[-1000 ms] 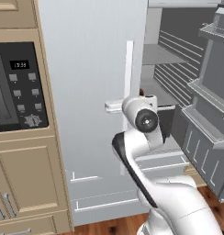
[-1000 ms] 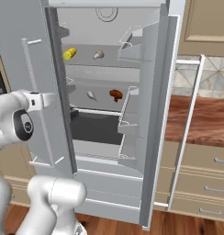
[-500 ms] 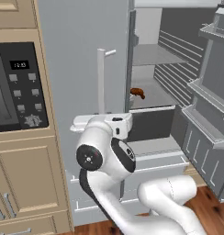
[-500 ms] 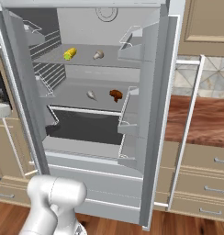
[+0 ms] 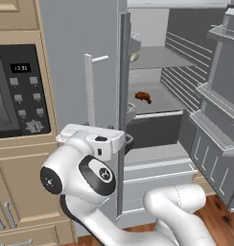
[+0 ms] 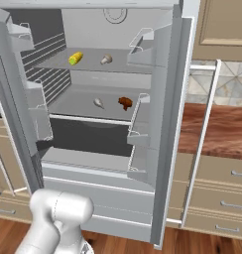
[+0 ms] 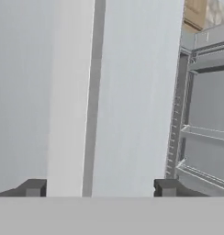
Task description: Gather the corn and mushroom from the fridge and place them on a tray on the dining counter. Then gather the chicken drumstick and fish from the fridge and place them on the other tray.
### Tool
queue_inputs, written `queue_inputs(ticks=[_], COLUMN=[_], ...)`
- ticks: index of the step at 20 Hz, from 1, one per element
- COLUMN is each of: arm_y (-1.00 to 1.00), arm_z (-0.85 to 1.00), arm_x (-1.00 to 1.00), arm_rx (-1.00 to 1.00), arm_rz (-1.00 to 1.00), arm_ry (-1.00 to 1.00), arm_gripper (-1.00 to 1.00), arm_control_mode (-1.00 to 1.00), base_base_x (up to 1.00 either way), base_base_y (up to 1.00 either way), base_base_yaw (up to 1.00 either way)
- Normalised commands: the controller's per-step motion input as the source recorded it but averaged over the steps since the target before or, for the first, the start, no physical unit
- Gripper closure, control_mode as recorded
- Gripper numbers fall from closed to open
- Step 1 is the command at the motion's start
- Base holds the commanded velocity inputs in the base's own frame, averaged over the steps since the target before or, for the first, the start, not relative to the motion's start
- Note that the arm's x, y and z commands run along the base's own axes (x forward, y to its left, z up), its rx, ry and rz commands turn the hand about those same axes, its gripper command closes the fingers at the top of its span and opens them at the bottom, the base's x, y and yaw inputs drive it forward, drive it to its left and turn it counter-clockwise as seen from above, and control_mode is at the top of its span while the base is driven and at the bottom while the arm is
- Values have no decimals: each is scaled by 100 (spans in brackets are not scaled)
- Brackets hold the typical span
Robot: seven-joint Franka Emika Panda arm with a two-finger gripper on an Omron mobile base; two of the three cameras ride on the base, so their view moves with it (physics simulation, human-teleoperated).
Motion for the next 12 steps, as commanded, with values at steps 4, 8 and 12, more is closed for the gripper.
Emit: queue_inputs(ticks=[4,8,12], arm_y=[7,58,83], arm_z=[-1,0,0], arm_x=[-89,-46,29], arm_rx=[-2,-10,-8], arm_rz=[-24,-15,-15], arm_ry=[-19,-23,-6], arm_gripper=[-100,-100,-100], arm_control_mode=[-100,-100,-100], base_base_x=[0,0,0], base_base_y=[0,0,0], base_base_yaw=[0,0,0])
